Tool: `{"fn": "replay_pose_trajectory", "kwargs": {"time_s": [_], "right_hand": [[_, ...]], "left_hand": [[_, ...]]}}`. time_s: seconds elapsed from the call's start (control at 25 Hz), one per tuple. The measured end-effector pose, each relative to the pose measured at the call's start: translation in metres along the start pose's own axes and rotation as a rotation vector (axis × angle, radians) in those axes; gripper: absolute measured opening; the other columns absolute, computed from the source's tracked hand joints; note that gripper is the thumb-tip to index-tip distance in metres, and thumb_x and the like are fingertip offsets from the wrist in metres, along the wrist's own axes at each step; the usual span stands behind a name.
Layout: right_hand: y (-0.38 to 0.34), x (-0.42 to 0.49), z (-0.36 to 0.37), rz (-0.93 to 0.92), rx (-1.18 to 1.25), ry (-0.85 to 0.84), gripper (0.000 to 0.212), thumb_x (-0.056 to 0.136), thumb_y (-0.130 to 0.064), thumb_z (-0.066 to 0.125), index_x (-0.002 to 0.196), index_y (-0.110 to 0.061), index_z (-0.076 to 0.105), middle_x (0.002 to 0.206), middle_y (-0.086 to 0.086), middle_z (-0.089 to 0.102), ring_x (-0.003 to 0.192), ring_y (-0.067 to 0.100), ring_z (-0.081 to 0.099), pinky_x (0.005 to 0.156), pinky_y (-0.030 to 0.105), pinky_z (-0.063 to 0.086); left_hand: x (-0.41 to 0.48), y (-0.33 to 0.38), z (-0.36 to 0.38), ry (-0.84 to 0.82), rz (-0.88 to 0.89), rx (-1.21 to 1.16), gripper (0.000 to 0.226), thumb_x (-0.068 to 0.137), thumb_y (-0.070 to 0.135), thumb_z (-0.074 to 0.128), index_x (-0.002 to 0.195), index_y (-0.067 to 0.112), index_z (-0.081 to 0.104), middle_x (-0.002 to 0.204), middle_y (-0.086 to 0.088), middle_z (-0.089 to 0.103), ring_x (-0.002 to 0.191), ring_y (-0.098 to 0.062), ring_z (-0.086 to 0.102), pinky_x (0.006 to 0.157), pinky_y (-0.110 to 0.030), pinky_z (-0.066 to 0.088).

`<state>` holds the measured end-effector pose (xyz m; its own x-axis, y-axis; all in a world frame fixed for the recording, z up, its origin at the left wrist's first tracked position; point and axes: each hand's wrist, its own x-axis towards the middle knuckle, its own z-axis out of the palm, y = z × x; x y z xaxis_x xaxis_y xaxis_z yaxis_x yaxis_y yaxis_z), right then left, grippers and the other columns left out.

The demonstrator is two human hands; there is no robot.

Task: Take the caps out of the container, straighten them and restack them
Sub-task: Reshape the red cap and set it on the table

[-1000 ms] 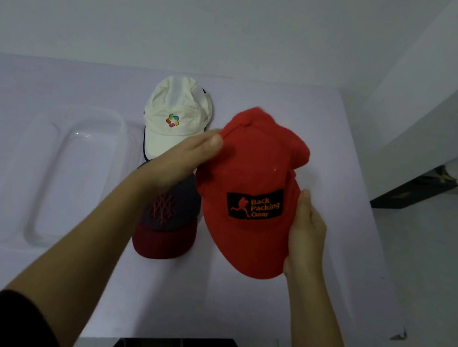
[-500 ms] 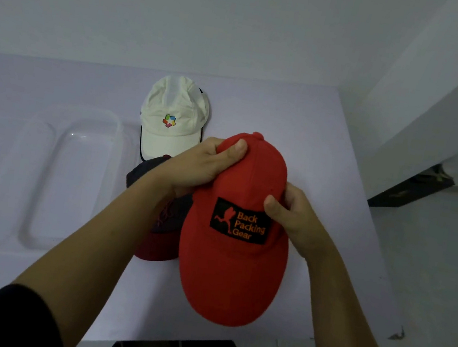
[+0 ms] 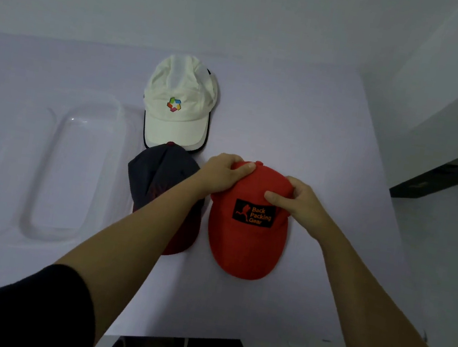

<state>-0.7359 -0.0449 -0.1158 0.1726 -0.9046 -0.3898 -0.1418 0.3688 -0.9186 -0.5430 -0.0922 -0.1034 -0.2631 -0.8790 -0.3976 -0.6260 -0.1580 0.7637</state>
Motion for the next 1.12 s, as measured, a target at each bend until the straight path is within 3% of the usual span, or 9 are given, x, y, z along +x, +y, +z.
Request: {"fn": "replay_pose_trajectory", "kwargs": {"time_s": [0.16, 0.28, 0.4, 0.48, 0.6, 0.72, 0.84, 1.0, 1.12], "right_hand": [[0.022, 0.017, -0.008, 0.07, -0.079, -0.013, 0.032, 0.078, -0.03, 0.073, 0.106, -0.023, 0.059, 0.106, -0.004, 0.068, 0.096, 0.008, 0.066, 0.077, 0.019, 0.053], [0.024, 0.015, -0.019, 0.027, -0.261, 0.069, 0.03, 0.087, -0.04, 0.06, 0.114, -0.027, 0.056, 0.109, -0.017, 0.059, 0.101, -0.006, 0.055, 0.084, 0.015, 0.042], [0.028, 0.004, -0.035, 0.012, -0.375, 0.188, 0.031, 0.094, -0.038, 0.047, 0.122, -0.026, 0.054, 0.111, -0.014, 0.057, 0.089, -0.003, 0.056, 0.075, 0.014, 0.041], [0.035, 0.001, -0.035, 0.054, -0.364, 0.155, 0.032, 0.096, -0.038, 0.044, 0.123, -0.023, 0.053, 0.111, -0.011, 0.059, 0.079, 0.006, 0.061, 0.076, 0.022, 0.046], [0.045, 0.002, -0.019, 0.147, -0.267, 0.051, 0.024, 0.097, -0.035, 0.041, 0.106, -0.021, 0.058, 0.088, -0.006, 0.06, 0.067, 0.007, 0.057, 0.07, 0.021, 0.044], [0.044, 0.011, -0.009, 0.16, -0.049, 0.098, 0.022, 0.097, -0.034, 0.043, 0.088, -0.018, 0.056, 0.076, -0.005, 0.055, 0.06, 0.002, 0.05, 0.068, 0.022, 0.043], [0.037, 0.024, -0.013, 0.116, 0.156, 0.212, 0.027, 0.097, -0.033, 0.043, 0.076, -0.016, 0.048, 0.067, -0.002, 0.049, 0.054, 0.003, 0.044, 0.061, 0.021, 0.039], [0.037, 0.035, -0.018, 0.096, -0.112, 0.199, 0.026, 0.095, -0.037, 0.047, 0.077, -0.018, 0.049, 0.07, -0.002, 0.051, 0.061, 0.009, 0.045, 0.063, 0.024, 0.041], [0.038, 0.038, -0.018, 0.1, -0.065, 0.151, 0.018, 0.097, -0.029, 0.045, 0.085, -0.019, 0.053, 0.069, -0.006, 0.05, 0.051, 0.002, 0.042, 0.055, 0.021, 0.037]], "left_hand": [[0.018, -0.011, 0.017, 0.031, -0.04, 0.138, 0.044, 0.095, 0.045, 0.042, 0.112, 0.011, 0.064, 0.11, -0.007, 0.067, 0.101, -0.022, 0.061, 0.078, -0.024, 0.038], [0.011, -0.011, 0.005, 0.2, 0.105, 0.212, 0.037, 0.097, 0.03, 0.045, 0.123, 0.006, 0.059, 0.122, -0.012, 0.063, 0.108, -0.023, 0.06, 0.085, -0.022, 0.039], [-0.012, -0.017, -0.014, 0.393, 0.108, 0.134, 0.028, 0.096, 0.014, 0.046, 0.119, 0.004, 0.059, 0.106, -0.016, 0.066, 0.088, -0.024, 0.065, 0.078, -0.019, 0.043], [-0.024, -0.024, -0.01, 0.264, -0.044, 0.102, 0.021, 0.096, 0.018, 0.045, 0.112, 0.011, 0.057, 0.095, -0.009, 0.059, 0.071, -0.02, 0.063, 0.069, -0.019, 0.041], [-0.024, -0.028, 0.012, 0.015, -0.256, -0.195, 0.035, 0.097, 0.031, 0.042, 0.122, 0.008, 0.052, 0.096, -0.005, 0.064, 0.06, -0.009, 0.065, 0.057, -0.017, 0.046], [-0.018, -0.027, 0.022, 0.095, -0.297, -0.357, 0.027, 0.098, 0.029, 0.041, 0.109, 0.007, 0.053, 0.075, -0.005, 0.064, 0.059, -0.008, 0.061, 0.053, -0.017, 0.044], [-0.014, -0.026, 0.022, 0.27, -0.259, -0.279, 0.024, 0.098, 0.032, 0.041, 0.097, 0.01, 0.052, 0.066, -0.001, 0.062, 0.059, -0.009, 0.059, 0.062, -0.026, 0.047], [-0.007, -0.021, 0.023, 0.289, -0.321, -0.304, 0.029, 0.098, 0.031, 0.037, 0.106, 0.008, 0.052, 0.079, -0.005, 0.063, 0.062, -0.011, 0.061, 0.068, -0.032, 0.05], [-0.005, -0.018, 0.022, 0.255, -0.359, -0.357, 0.027, 0.098, 0.025, 0.035, 0.106, 0.006, 0.053, 0.089, -0.013, 0.066, 0.06, -0.012, 0.059, 0.064, -0.029, 0.047]]}}
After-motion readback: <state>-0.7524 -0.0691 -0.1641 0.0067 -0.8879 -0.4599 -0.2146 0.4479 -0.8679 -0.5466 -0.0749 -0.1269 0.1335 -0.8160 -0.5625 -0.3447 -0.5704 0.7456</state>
